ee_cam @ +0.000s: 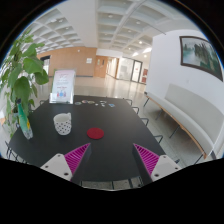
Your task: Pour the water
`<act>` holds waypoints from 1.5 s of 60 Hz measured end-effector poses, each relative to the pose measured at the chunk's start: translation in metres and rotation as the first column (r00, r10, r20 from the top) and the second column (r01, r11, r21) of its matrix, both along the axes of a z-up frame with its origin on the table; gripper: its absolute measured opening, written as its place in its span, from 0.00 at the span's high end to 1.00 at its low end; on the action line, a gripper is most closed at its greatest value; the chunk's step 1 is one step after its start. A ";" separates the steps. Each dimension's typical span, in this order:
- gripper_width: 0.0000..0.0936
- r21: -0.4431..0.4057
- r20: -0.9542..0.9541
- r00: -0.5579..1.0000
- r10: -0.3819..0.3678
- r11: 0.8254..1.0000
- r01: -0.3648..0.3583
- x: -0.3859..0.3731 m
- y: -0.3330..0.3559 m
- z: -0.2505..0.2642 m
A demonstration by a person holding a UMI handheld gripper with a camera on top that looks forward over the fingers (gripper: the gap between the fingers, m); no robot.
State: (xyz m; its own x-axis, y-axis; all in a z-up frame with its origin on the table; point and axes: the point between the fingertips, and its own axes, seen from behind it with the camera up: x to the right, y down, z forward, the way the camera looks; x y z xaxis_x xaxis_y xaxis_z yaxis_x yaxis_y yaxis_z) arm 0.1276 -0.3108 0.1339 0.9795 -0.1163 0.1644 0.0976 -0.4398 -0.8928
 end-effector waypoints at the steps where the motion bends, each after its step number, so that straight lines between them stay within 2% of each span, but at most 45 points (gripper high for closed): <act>1: 0.09 0.000 0.001 1.000 0.000 1.000 0.000 0.000 0.000 0.000; 19: 0.09 -0.036 0.040 0.999 0.034 0.999 -0.033 -0.022 -0.003 -0.022; 25: 0.09 -0.057 0.029 0.997 0.070 0.996 -0.068 -0.049 -0.008 -0.036; 34: 0.09 -0.061 0.008 0.986 0.167 0.984 -0.166 -0.116 -0.015 -0.054; 41: 0.08 -0.021 -0.006 0.969 0.248 0.968 -0.248 -0.186 -0.011 -0.055; 54: 0.08 0.052 -0.084 0.921 0.381 0.925 -0.378 -0.330 0.020 -0.055; 65: 0.08 0.104 -0.098 0.910 0.404 0.913 -0.394 -0.405 0.071 -0.060; 74: 0.09 0.138 -0.068 0.924 0.376 0.921 -0.365 -0.422 0.119 -0.072; 80: 0.19 0.139 -0.080 0.933 0.351 0.931 -0.339 -0.427 0.140 -0.083; 83: 0.25 0.151 -0.087 0.932 0.353 0.929 -0.338 -0.430 0.147 -0.085; 85: 0.38 0.167 -0.091 0.929 0.358 0.925 -0.340 -0.432 0.152 -0.084; 90: 0.45 0.189 -0.104 0.928 0.358 0.923 -0.335 -0.434 0.155 -0.082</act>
State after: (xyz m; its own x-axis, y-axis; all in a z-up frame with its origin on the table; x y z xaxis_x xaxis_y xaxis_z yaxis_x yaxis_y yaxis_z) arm -0.3064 -0.1557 0.0518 0.9747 0.2207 0.0368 0.0920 -0.2454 -0.9651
